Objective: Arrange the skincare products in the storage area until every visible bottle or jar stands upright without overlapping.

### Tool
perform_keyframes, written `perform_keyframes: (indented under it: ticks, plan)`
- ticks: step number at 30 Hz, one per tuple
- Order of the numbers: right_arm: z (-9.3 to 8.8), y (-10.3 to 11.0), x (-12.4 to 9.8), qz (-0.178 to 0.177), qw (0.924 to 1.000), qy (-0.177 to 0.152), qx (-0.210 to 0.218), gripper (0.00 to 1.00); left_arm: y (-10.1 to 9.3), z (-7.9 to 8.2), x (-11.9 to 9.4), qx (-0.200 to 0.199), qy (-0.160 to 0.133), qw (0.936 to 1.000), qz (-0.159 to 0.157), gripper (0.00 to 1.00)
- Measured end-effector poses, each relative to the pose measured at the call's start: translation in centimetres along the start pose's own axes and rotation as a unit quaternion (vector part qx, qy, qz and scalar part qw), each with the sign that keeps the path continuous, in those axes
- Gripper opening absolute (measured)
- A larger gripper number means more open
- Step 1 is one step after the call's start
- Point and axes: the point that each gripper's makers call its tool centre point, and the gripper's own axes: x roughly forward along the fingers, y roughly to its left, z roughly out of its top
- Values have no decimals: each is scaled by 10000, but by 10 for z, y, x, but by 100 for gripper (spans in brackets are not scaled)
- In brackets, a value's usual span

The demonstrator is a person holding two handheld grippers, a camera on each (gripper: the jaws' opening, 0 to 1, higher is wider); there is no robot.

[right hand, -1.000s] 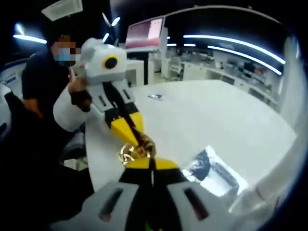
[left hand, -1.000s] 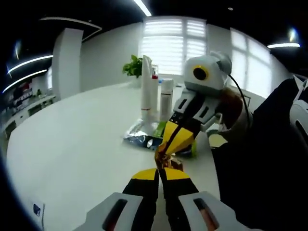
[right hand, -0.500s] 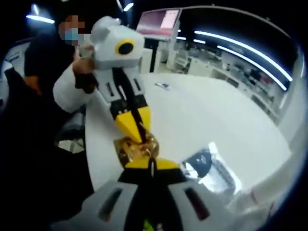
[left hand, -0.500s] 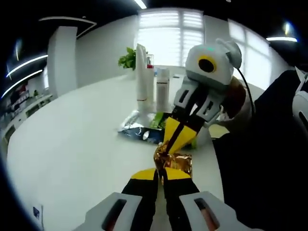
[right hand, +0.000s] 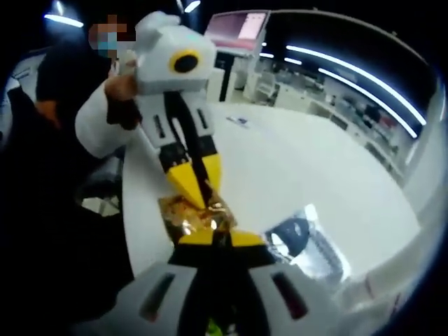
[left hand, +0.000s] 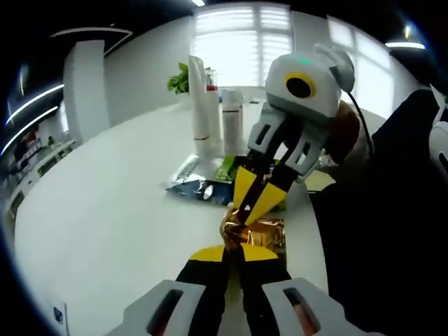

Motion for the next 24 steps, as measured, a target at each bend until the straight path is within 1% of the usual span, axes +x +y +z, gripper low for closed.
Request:
perform_keyframes:
  ticks: [6, 12, 14, 15, 16, 17, 18, 20, 21, 23, 24]
  plan:
    - [1, -4, 1, -99, 9999, -92, -16, 5, 0, -1, 0, -11, -26, 10000, 50, 5]
    - [1, -2, 1, -157, 9997, -141, -89, 6, -3, -2, 0, -44, -49, 10000, 43, 5]
    - [2, -4, 2, -235, 9994, -152, -225, 7, -3, -2, 1, -43, -66, 10000, 33, 5]
    - [3, -8, 1, -364, 9983, -137, -445, 8, -3, -3, 1, -51, -75, 10000, 31, 5]
    - [4, -9, 1, -435, 9974, -125, -555, 11, -4, -3, 1, -51, -80, 10000, 28, 5]
    - [6, -16, 1, -562, 9954, -143, -759, 13, -4, -3, 1, -36, -85, 10000, 27, 5]
    - [3, -16, 0, -580, 9945, -51, -869, 13, -5, -3, 1, 8, -91, 10000, 31, 5]
    - [4, -19, 1, -633, 9939, -55, -903, 12, -9, -4, 1, 97, -94, 9999, -34, 4]
    - [6, -23, 0, -681, 9934, -65, -926, 12, -9, -4, 2, 90, -93, 9999, -30, 4]
    - [16, -30, -4, -934, 9896, -296, -1056, 10, -8, -4, 2, -4, -87, 10000, -31, 4]
    - [19, -31, -6, -930, 9893, -355, -1064, 8, -8, -4, 2, -10, -91, 10000, -33, 4]
